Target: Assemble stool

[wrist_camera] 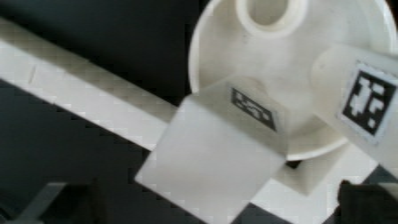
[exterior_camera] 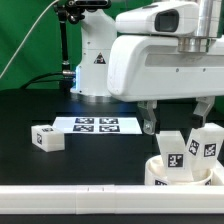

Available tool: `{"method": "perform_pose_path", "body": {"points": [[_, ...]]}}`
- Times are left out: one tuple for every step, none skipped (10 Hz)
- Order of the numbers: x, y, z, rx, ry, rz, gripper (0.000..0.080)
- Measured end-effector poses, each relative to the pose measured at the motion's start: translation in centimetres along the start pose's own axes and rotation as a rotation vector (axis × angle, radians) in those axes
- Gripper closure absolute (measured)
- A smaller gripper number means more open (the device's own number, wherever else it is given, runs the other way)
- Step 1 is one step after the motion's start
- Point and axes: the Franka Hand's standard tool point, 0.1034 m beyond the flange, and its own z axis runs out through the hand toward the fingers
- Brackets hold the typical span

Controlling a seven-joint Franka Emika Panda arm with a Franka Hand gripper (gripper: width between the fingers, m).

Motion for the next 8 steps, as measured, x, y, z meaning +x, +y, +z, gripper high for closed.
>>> {"method": "perform_pose_path", "body": {"points": [[-0.06,-0.14,0.13,-0.014,-0.012,-0.096,0.015],[-0.1,-0.19,0.26,-0.025,-0.026,-0.217,0.015],[-0.09,-0.18,0.31,-0.034,-0.036,-0.331,0.015],[-0.07,-0.23,0.42,-0.041,-0.056,-0.432,0.015],[-0.04,-0.48,0.61,-0.047,-0.066,-0.488,0.015],[-0.11,-0.31,0.61,-0.05,-0.07,-0.541,0.015],[-0.23,-0.04,0.63,-0.055,-0.078,-0.591,0.015],[-0.3,0.13,0.63,-0.061,-0.087,-0.657,0.015]]}}
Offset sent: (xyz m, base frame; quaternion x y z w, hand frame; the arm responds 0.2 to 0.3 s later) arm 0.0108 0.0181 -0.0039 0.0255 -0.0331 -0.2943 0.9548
